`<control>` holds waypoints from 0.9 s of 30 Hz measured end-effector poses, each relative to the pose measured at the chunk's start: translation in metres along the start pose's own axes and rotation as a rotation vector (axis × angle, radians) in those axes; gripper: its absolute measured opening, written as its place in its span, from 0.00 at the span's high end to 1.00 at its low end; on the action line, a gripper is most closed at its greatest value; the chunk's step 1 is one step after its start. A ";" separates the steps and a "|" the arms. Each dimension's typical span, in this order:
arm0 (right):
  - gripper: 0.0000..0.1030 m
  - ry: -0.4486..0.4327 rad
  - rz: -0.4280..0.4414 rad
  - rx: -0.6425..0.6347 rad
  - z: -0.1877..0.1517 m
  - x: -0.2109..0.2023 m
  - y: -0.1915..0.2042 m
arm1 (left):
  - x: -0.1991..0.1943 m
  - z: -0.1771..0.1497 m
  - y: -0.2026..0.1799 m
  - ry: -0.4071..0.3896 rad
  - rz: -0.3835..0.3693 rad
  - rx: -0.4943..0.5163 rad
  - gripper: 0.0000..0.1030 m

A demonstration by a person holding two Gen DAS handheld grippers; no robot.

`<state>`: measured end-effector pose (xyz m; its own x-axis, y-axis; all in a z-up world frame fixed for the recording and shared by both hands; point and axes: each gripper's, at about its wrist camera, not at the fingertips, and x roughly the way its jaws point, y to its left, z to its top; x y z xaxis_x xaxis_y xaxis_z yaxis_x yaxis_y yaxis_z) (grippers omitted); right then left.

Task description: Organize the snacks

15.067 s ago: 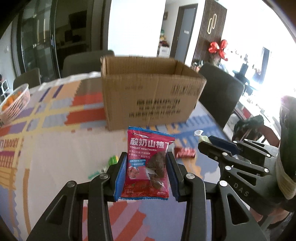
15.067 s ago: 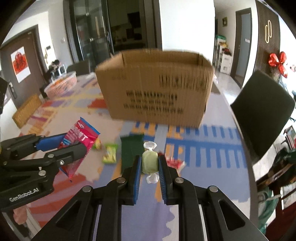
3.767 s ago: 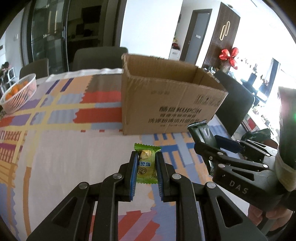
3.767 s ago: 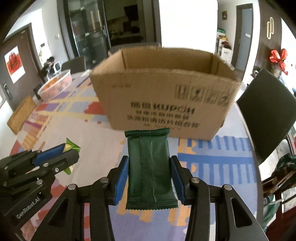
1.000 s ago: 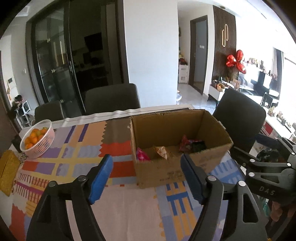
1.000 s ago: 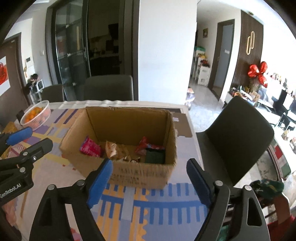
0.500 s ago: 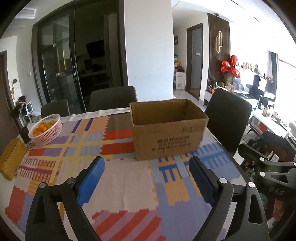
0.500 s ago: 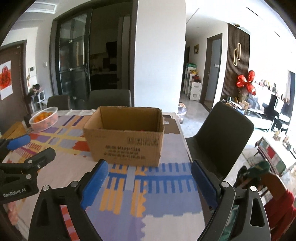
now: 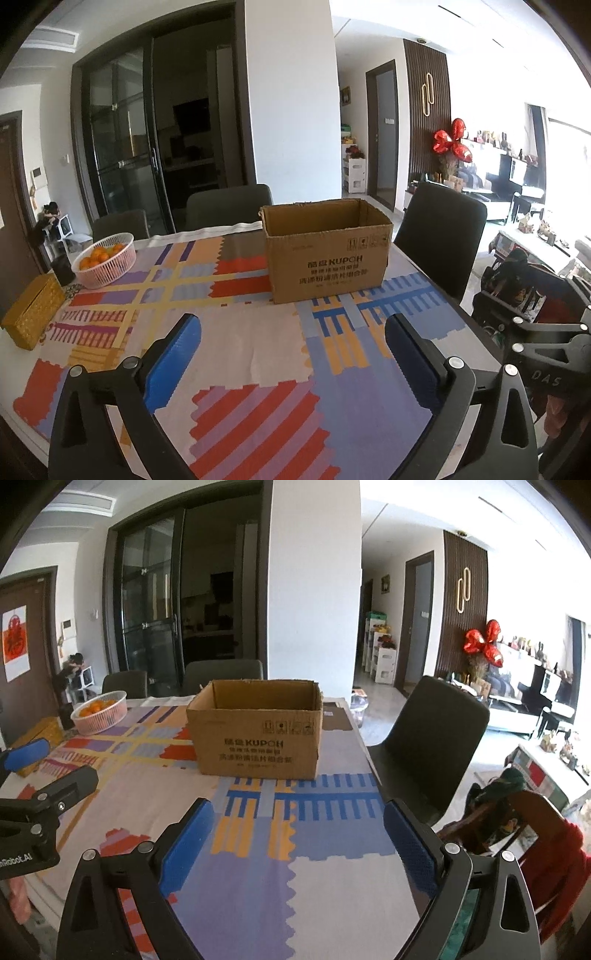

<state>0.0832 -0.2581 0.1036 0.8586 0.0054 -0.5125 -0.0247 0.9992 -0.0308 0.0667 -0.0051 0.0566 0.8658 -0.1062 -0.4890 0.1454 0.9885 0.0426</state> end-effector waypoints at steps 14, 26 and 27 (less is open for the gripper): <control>0.09 -0.032 0.012 0.006 -0.019 -0.027 0.004 | -0.033 -0.013 -0.002 -0.065 0.004 -0.014 0.00; 0.09 -0.079 0.012 0.023 -0.021 -0.043 -0.004 | -0.040 -0.013 -0.006 -0.085 0.005 -0.020 0.00; 0.09 -0.081 0.014 0.023 -0.021 -0.043 -0.004 | -0.039 -0.013 -0.006 -0.084 0.001 -0.025 0.00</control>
<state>0.0360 -0.2627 0.1080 0.8970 0.0213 -0.4415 -0.0256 0.9997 -0.0039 0.0254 -0.0052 0.0641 0.9030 -0.1124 -0.4146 0.1332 0.9909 0.0214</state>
